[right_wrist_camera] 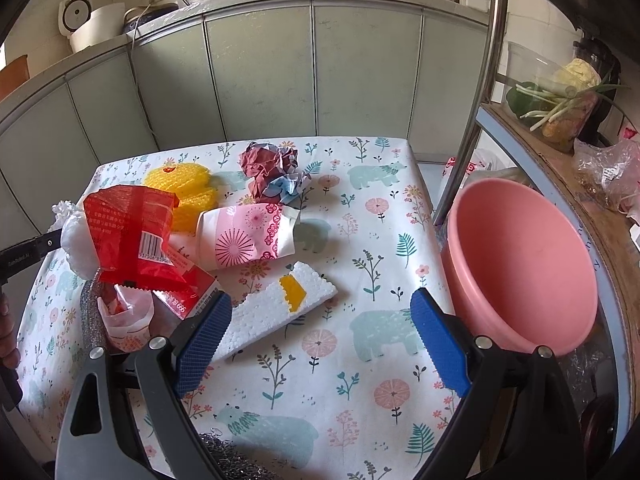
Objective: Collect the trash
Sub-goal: 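Close the left gripper on the clear bubble wrap and lift it, then grasp the red snack wrapper with the right gripper while the left holds bubble wrap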
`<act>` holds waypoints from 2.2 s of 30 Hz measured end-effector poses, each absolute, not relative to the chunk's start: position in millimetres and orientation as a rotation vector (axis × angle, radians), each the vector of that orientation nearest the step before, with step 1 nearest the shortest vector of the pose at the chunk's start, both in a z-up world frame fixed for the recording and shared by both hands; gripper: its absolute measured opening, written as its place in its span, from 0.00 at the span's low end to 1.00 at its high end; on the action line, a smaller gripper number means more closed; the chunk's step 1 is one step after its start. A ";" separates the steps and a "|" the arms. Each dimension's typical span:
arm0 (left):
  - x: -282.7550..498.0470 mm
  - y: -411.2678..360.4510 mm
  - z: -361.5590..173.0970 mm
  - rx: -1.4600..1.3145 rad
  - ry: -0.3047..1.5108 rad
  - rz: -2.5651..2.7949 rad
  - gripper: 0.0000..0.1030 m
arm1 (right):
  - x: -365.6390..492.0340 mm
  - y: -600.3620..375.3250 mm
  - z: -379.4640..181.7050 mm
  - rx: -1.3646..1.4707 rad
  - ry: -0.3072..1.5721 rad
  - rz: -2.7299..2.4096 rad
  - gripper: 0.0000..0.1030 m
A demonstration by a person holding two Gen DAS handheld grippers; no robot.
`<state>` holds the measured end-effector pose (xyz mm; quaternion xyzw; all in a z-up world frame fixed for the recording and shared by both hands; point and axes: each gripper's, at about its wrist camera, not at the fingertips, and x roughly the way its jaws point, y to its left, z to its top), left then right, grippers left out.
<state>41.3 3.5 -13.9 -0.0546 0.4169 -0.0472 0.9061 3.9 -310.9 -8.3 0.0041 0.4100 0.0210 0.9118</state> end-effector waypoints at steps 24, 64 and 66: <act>22.2 1.9 8.4 -0.111 0.789 -0.136 0.10 | -2.8 -307.3 0.5 0.002 0.828 0.052 0.89; -1.3 -13.4 71.1 -0.099 0.661 -0.177 0.10 | 12.0 -258.3 41.5 0.037 0.728 0.349 0.11; -0.9 -22.3 77.2 -0.090 0.651 -0.195 0.10 | 9.6 -269.5 45.7 0.056 0.715 0.331 0.06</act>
